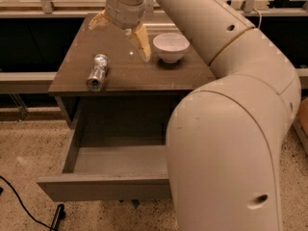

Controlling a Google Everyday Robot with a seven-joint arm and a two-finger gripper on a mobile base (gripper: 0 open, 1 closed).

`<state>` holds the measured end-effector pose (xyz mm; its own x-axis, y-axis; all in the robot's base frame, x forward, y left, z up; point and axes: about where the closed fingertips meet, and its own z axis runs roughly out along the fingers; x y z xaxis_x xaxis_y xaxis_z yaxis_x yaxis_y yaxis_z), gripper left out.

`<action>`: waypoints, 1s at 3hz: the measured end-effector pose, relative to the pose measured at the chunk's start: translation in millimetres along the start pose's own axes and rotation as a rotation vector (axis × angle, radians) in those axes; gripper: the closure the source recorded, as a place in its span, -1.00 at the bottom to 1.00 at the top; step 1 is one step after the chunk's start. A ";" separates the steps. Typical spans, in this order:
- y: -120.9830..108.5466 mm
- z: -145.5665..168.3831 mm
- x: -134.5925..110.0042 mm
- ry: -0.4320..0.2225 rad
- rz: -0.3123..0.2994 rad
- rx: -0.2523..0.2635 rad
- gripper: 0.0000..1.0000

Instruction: Place redbull can into top drawer

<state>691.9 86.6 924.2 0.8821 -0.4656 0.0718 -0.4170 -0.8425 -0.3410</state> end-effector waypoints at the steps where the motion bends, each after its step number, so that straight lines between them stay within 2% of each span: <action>1: -2.2 44.8 -3.0 -0.066 -0.078 0.013 -1.00; 2: -11.5 77.1 -12.2 -0.106 -0.166 0.024 -1.00; 3: -16.0 100.4 -20.7 -0.114 -0.231 -0.012 -0.64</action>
Offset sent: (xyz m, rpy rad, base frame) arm 0.0106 0.0550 -0.0965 0.0309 0.0403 0.3103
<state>702.3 136.9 834.0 0.9731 -0.2270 0.0400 -0.2031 -0.9265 -0.3167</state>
